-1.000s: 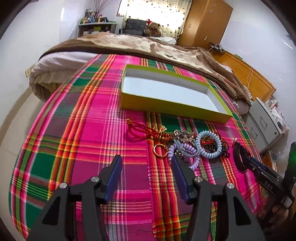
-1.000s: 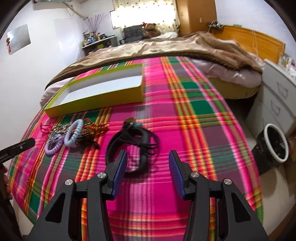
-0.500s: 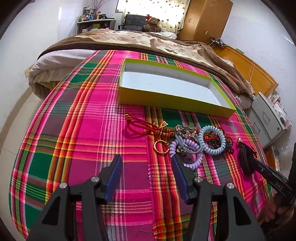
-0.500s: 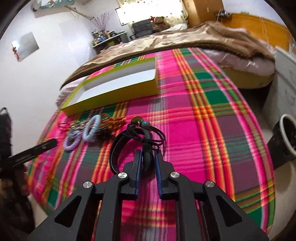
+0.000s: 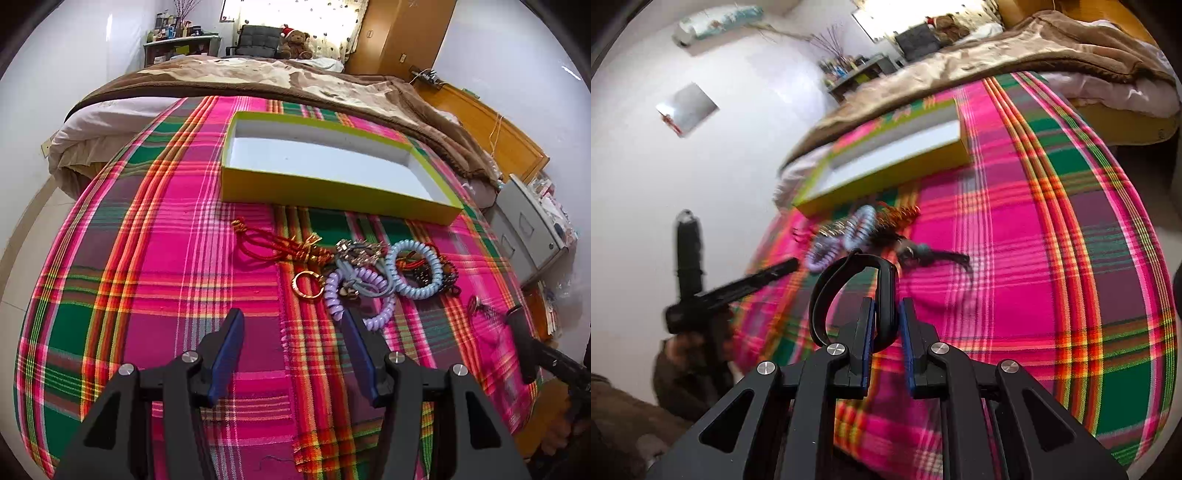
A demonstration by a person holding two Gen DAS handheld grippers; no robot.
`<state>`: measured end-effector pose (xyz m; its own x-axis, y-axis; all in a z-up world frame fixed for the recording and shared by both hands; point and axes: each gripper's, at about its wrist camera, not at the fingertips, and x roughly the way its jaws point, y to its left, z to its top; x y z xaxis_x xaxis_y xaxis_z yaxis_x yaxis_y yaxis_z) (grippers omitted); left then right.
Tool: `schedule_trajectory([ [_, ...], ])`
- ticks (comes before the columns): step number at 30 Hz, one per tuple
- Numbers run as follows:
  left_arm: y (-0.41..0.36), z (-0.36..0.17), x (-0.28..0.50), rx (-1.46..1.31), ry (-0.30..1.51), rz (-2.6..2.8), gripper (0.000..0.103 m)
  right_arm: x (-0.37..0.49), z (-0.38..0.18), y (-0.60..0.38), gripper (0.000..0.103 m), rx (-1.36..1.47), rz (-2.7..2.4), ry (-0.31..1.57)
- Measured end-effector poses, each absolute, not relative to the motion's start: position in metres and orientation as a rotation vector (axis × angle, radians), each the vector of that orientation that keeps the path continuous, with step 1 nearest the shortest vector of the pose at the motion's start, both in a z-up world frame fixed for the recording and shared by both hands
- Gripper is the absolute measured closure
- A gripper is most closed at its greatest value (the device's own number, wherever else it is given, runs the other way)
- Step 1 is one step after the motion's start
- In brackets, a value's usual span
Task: Organize jewelry
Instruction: 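Grasp the black band bracelet with the right gripper, then carry the black bracelet toward the tray with the right gripper while the left gripper grasps the gold ring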
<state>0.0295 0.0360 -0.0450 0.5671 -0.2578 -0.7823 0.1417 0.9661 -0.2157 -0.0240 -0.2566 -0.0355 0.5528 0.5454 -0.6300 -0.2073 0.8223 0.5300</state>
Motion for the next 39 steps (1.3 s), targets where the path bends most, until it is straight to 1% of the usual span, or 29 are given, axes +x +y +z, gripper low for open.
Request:
schedule_trajectory([
  [5, 0.032, -0.048, 0.032, -0.103, 0.947, -0.250, 0.046, -0.033, -0.022, -0.271, 0.089, 0.474, 0.467, 0.783],
  [11, 0.032, -0.047, 0.045, -0.039, 0.937, -0.176, 0.046, -0.037, -0.007, -0.273, 0.089, 0.455, 0.403, 0.692],
  [15, 0.033, -0.049, 0.051, -0.051, 0.937, -0.193, 0.046, -0.037, -0.005, -0.270, 0.089, 0.441, 0.389, 0.682],
  [23, 0.011, -0.053, 0.055, 0.080, 0.928, -0.200, 0.046, -0.028, -0.007, -0.271, 0.089, 0.445, 0.369, 0.688],
  [26, 0.007, -0.053, 0.054, 0.107, 0.921, -0.203, 0.048, -0.028, -0.008, -0.273, 0.089, 0.447, 0.366, 0.690],
  [28, 0.007, -0.053, 0.054, 0.110, 0.916, -0.210, 0.055, -0.028, -0.008, -0.272, 0.089, 0.446, 0.360, 0.692],
  [29, 0.007, -0.052, 0.054, 0.111, 0.916, -0.210, 0.056, -0.027, -0.008, -0.272, 0.089, 0.445, 0.358, 0.692],
  [31, 0.006, -0.052, 0.054, 0.113, 0.912, -0.213, 0.065, -0.026, -0.008, -0.272, 0.089, 0.445, 0.360, 0.692],
  [32, 0.006, -0.051, 0.054, 0.112, 0.912, -0.214, 0.066, -0.025, -0.008, -0.271, 0.089, 0.442, 0.362, 0.694],
  [34, 0.006, -0.051, 0.054, 0.113, 0.909, -0.216, 0.075, -0.026, -0.009, -0.269, 0.089, 0.435, 0.360, 0.698],
  [35, 0.006, -0.051, 0.054, 0.111, 0.908, -0.216, 0.078, -0.025, -0.008, -0.267, 0.089, 0.429, 0.359, 0.700],
  [36, 0.006, -0.051, 0.054, 0.110, 0.906, -0.212, 0.079, -0.024, -0.008, -0.266, 0.089, 0.429, 0.360, 0.702],
  [39, 0.010, -0.050, 0.054, 0.093, 0.911, -0.218, 0.079, -0.020, -0.006, -0.263, 0.089, 0.410, 0.349, 0.703],
])
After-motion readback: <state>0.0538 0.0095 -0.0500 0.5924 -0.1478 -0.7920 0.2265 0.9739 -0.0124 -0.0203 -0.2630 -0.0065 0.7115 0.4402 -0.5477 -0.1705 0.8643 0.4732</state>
